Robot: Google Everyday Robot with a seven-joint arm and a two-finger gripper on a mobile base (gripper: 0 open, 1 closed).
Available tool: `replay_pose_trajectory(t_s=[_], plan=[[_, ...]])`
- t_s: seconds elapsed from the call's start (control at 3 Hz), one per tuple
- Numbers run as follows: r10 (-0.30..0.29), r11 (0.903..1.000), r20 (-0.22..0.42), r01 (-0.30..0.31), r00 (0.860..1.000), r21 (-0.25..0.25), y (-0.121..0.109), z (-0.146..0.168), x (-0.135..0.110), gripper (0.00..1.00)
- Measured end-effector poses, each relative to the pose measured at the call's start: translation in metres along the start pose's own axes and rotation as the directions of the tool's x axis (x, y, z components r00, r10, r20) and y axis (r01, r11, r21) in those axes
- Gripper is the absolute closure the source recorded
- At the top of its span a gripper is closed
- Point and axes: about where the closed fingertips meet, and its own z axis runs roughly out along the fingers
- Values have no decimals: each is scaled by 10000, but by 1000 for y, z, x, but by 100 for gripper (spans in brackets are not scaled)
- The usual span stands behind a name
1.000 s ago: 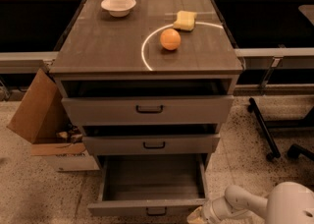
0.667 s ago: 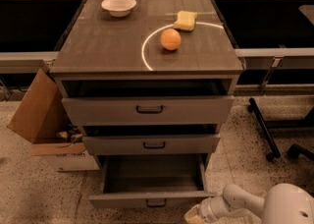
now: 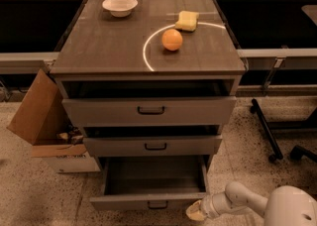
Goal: Close bottom drawer
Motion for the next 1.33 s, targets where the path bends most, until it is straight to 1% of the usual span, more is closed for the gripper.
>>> replay_pose_trajectory(t_s=[0.33,0.67,1.0,1.33], plan=[[-310,9991,242,302,9992,302,-15,-1,-9,100],[-837,9935,678,780,9942,830,-39,-2,-25,100],[-1385,9830,1157,1223,9836,1370,-61,-1,-44,100],[-1886,9685,1790,1527,9656,1968,-84,0,-65,100]])
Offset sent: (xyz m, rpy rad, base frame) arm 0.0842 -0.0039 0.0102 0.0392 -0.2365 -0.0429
